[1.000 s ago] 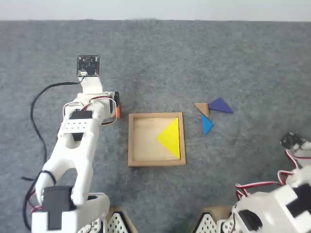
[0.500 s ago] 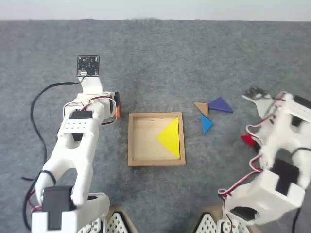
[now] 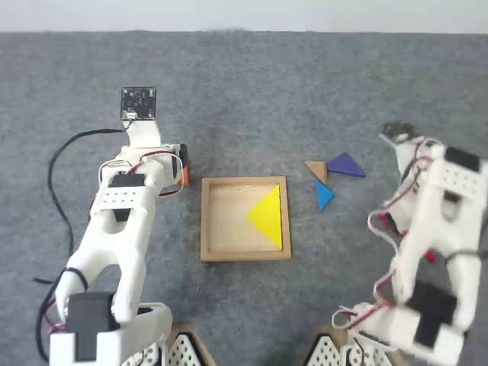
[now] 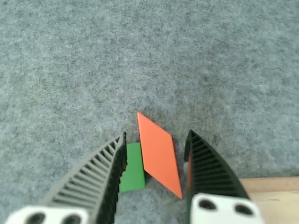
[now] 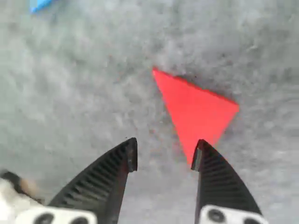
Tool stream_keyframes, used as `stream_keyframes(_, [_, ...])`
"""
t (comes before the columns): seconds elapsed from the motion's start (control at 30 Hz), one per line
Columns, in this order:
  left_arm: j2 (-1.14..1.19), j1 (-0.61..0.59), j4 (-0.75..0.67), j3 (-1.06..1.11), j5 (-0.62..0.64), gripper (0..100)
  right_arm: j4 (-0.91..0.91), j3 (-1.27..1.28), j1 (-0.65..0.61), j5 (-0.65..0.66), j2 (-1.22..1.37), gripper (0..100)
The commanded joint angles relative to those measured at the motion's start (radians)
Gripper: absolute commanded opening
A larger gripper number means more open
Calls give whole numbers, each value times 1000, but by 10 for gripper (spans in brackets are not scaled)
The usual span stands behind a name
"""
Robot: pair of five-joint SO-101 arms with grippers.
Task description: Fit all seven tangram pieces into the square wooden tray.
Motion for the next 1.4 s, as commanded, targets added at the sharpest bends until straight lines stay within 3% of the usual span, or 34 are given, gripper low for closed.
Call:
stream_keyframes(0.0, [-5,6,-23,-5,-14,200,-154,157,33,270,-176,186])
stream_keyframes(0.13, [-5,6,-23,-4,-14,200,-203,239,48,301,-214,136])
stream_keyframes(0.23, [-5,6,-23,-2,-14,200,-177,236,77,434,-180,226])
stream_keyframes(0.3, [-5,6,-23,-2,-14,200,-211,227,97,448,-157,273])
stream_keyframes(0.47, [-5,6,-23,-4,-14,200,-213,160,117,552,-44,271])
stream_keyframes(0.87, [-5,34,-25,2,-15,200,-213,-127,148,555,302,272])
stream_keyframes(1.37, [-5,32,-25,1,-15,200,-213,-23,148,595,312,270])
